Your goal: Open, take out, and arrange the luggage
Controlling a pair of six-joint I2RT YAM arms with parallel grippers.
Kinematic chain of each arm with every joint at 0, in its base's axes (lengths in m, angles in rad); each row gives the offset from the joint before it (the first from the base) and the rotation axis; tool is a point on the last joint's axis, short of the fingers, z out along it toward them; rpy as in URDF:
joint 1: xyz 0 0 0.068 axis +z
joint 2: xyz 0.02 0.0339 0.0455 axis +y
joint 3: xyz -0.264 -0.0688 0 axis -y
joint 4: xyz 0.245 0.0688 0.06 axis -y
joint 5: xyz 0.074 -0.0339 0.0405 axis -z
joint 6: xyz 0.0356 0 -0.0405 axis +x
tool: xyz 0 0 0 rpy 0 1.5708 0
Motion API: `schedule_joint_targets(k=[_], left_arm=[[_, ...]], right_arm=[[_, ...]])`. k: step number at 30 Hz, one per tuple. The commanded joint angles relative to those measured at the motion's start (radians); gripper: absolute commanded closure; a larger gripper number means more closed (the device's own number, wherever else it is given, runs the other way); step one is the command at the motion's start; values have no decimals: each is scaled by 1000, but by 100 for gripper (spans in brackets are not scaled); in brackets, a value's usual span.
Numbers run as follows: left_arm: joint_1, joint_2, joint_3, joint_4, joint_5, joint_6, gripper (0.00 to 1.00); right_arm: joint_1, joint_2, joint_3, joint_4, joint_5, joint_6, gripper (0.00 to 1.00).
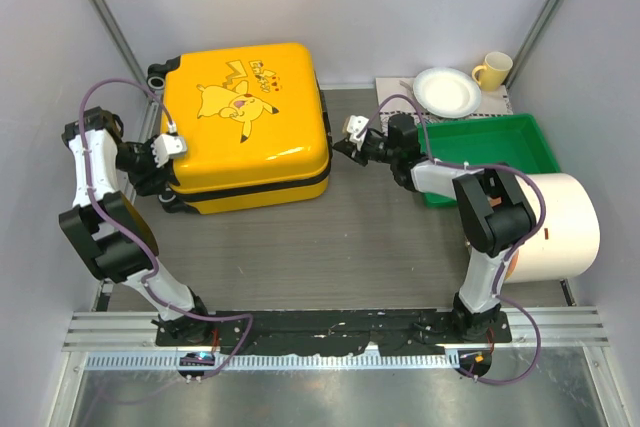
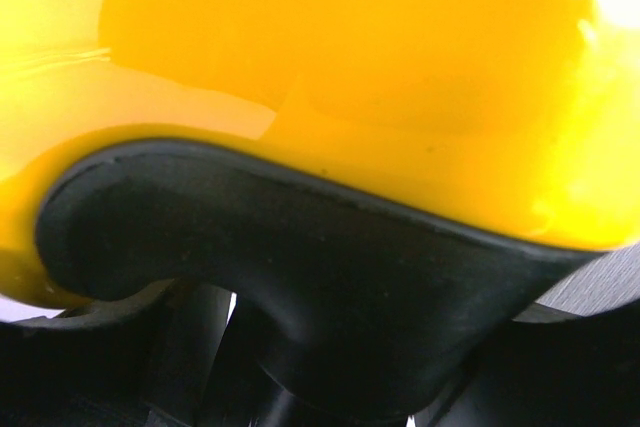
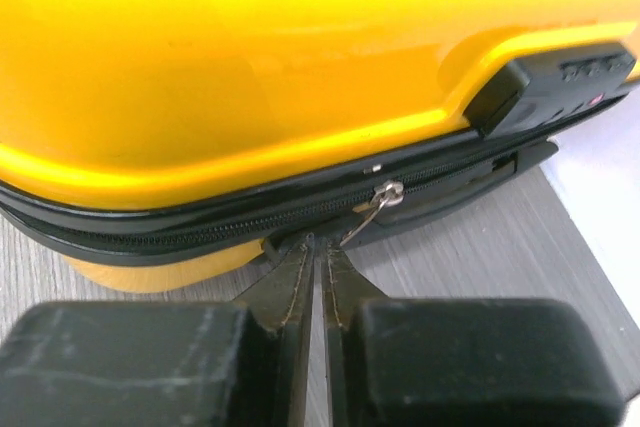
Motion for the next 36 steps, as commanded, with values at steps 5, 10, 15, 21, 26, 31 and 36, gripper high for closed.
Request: schedule_joint_targets(k=[5, 10, 15, 21, 26, 31, 36], left_arm=[[-6, 21, -17, 93, 31, -105, 100], [-6, 30, 0, 89, 31, -111, 100], [-6, 36, -3, 93, 26, -111, 100], [-6, 38, 0, 95, 20, -106, 100], [-6, 36, 6, 92, 17, -103, 100], [-5, 35, 8, 90, 15, -102, 100], [-5, 35, 6, 92, 17, -102, 100]], right_arm=[[-15, 52, 60, 80, 30, 63, 60], [-15, 106, 91, 159, 59, 122, 58], [-15, 118, 84, 242, 56, 181, 59], [-12, 118, 51, 317, 15, 224, 59], [-3, 129, 53, 299, 32, 201, 61], [6, 158, 83, 283, 40, 182, 63], [9, 180, 111, 276, 33, 181, 66]])
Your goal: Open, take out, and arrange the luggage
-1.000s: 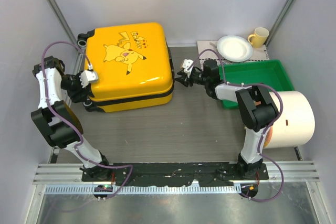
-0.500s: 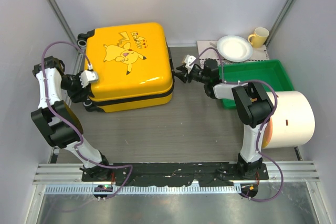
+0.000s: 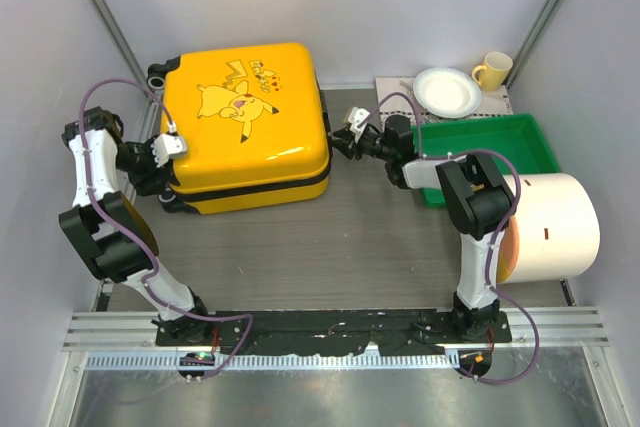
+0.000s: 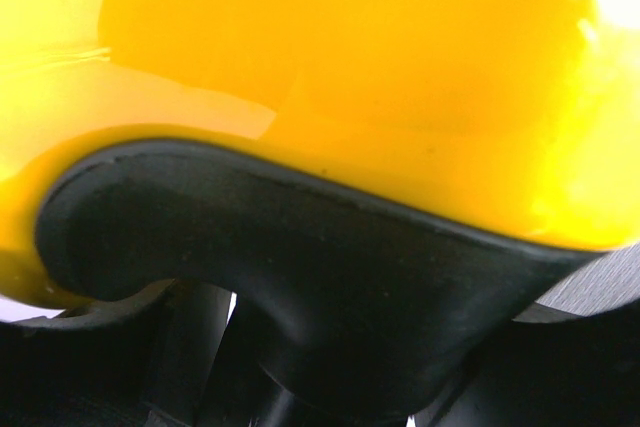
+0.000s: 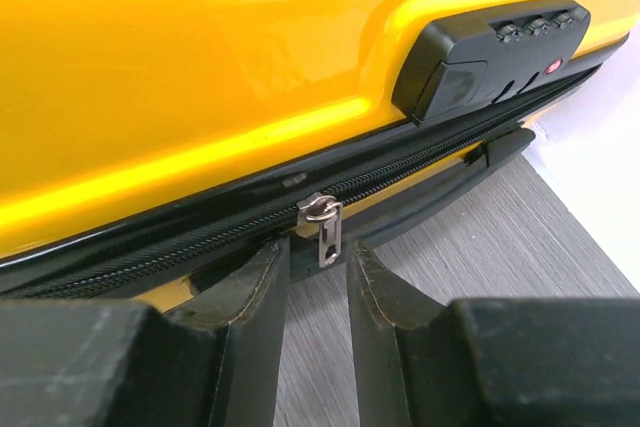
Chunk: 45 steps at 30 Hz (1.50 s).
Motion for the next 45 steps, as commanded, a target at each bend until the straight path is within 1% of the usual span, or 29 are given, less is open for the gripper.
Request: schedule_joint_targets(k=[1, 2, 4, 5, 7, 8, 9, 10, 11, 13, 16, 18, 20, 21, 22, 23, 29, 32, 33, 34, 37, 41, 45], left_arm=[[-7, 36, 7, 90, 19, -101, 100], [-7, 37, 7, 88, 19, -101, 100], [-7, 33, 5, 88, 20, -101, 100], [-7, 32, 5, 90, 20, -99, 100], [-5, 33, 4, 90, 22, -99, 100], [-7, 32, 4, 90, 22, -98, 100], [-7, 33, 2, 90, 22, -98, 100], [-7, 33, 2, 90, 23, -98, 100], [-7, 33, 4, 90, 25, -98, 100], [-7, 33, 5, 91, 23, -96, 100], [-7, 37, 8, 91, 22, -98, 100], [-7, 40, 10, 90, 23, -99, 100], [-5, 41, 10, 91, 23, -105, 100], [-5, 41, 10, 90, 23, -107, 100], [-7, 41, 8, 90, 23, -107, 100], [-7, 41, 5, 91, 23, -108, 100], [-7, 29, -8, 119, 26, -156, 100], [-5, 26, -18, 151, 17, -223, 100], [-8, 26, -18, 166, 11, -245, 100], [-8, 29, -18, 168, -1, -288, 100], [-10, 27, -25, 169, -11, -328, 100], [-19, -5, -88, 194, -17, -348, 100], [-24, -22, -110, 217, -12, -371, 100]], right_arm=[[16, 17, 56, 45, -11, -8, 67], [16, 19, 56, 48, -11, -5, 72], [16, 16, 57, 57, -11, 0, 76], [16, 11, 54, 59, -14, -2, 84], [16, 5, 51, 64, -28, -5, 94], [18, 2, 45, 67, -28, -5, 91], [18, 2, 42, 73, -31, -3, 85], [18, 4, 42, 77, -39, -8, 76], [19, 10, 47, 76, -39, -9, 73], [21, 19, 57, 73, -34, -16, 71], [25, 42, 82, 71, -28, -32, 70], [30, 54, 94, 79, -20, -33, 72], [30, 56, 96, 83, -19, -33, 79], [31, 50, 91, 90, -17, -36, 83], [30, 44, 74, 91, -16, -51, 95], [30, 33, 61, 93, -16, -66, 99], [30, -105, -104, 97, 81, -210, 99], [39, -183, -148, -4, 148, -266, 99], [47, -199, -153, -62, 171, -292, 99], [51, -209, -165, -83, 203, -302, 99], [80, -257, -197, -154, 227, -329, 99], [146, -303, -245, -202, 256, -341, 99], [223, -346, -277, -269, 294, -349, 99]])
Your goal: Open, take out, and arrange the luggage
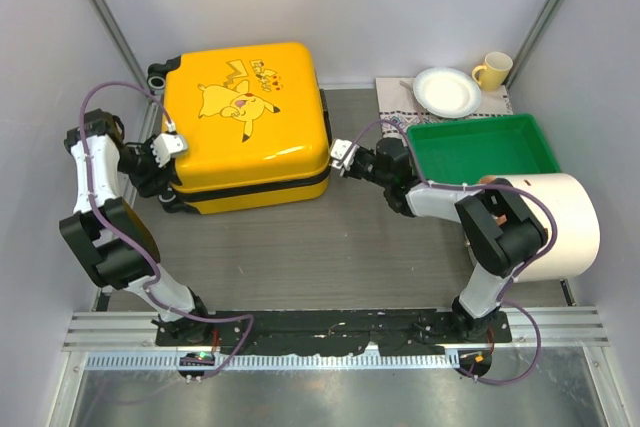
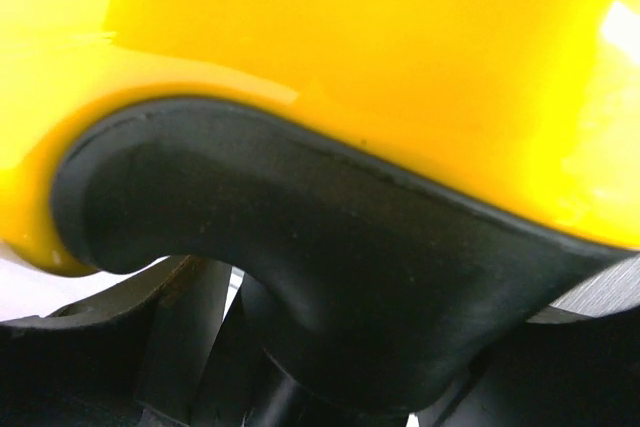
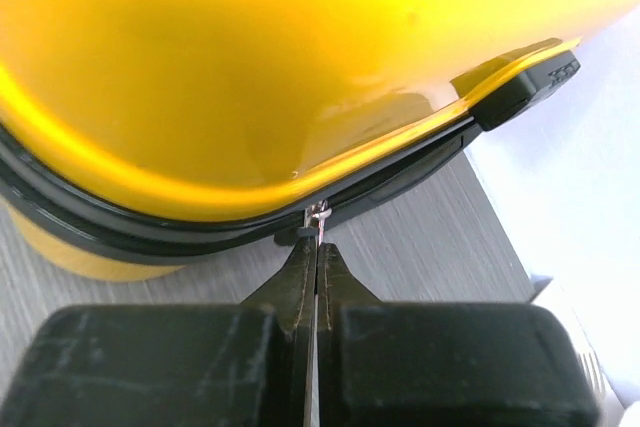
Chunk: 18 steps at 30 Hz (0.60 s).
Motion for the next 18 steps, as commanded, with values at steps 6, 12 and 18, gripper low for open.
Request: schedule_joint_targets(k=[6, 12, 18], left_arm=[[-25, 35, -26, 146, -8, -293, 100], [-31, 46, -7, 148, -11, -302, 100], [-31, 41, -29, 162, -11, -307, 100]], right_arm=[[101, -171, -119, -251, -60, -18, 99], [160, -260, -217, -282, -101, -69, 99], [231, -267, -149, -387, -199, 4, 78]])
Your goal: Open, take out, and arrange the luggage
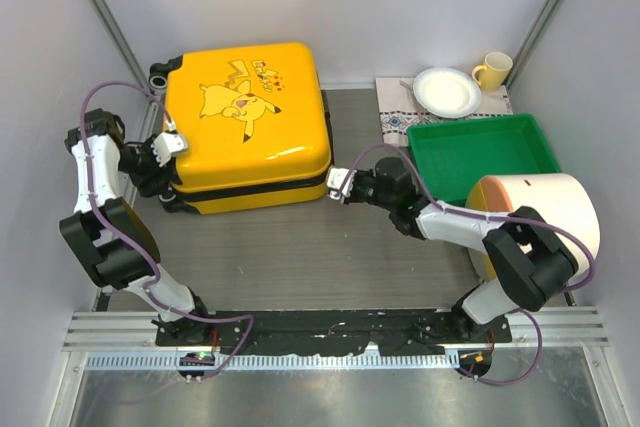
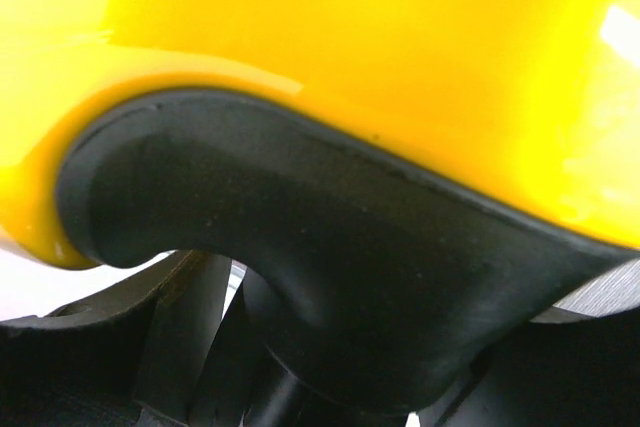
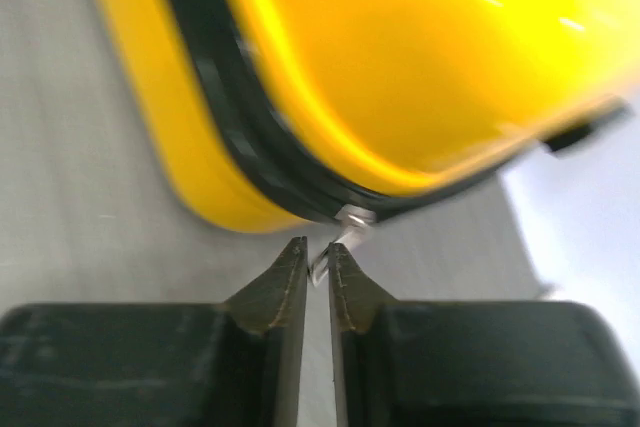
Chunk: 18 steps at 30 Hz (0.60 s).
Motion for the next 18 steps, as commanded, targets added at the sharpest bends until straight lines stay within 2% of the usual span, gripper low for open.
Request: schedule_joint_targets(k=[1, 2, 3, 4, 5, 7, 9, 12, 18], left_arm=[[-27, 47, -23, 146, -10, -289, 100], [-27, 48, -24, 145, -8, -287, 100], [-29, 48, -24, 145, -5, -286, 100], [-29, 50, -24, 145, -2, -282, 100], [-29, 50, -24, 145, -1, -279, 100], [-29, 51, -23, 143, -1, -275, 100], [-27, 54, -17, 142, 2, -272, 100], [-29, 54, -9, 137, 12, -264, 100], [-27, 59, 2, 129, 15, -255, 100]], right_arm=[[105, -23, 47, -261, -296, 160, 70], [91, -29, 76, -334, -287, 200, 58], [67, -32, 127, -376, -300, 260, 55], [35, -38, 150, -419, -395, 279, 45], [-42, -49, 166, -473, -430, 309, 42], [-106, -58, 193, -502, -516, 368, 33], [-168, -55, 224, -577, -543, 377, 33], [-223, -19, 253, -581, -560, 420, 33], [-286, 103, 342, -578, -578, 395, 34]])
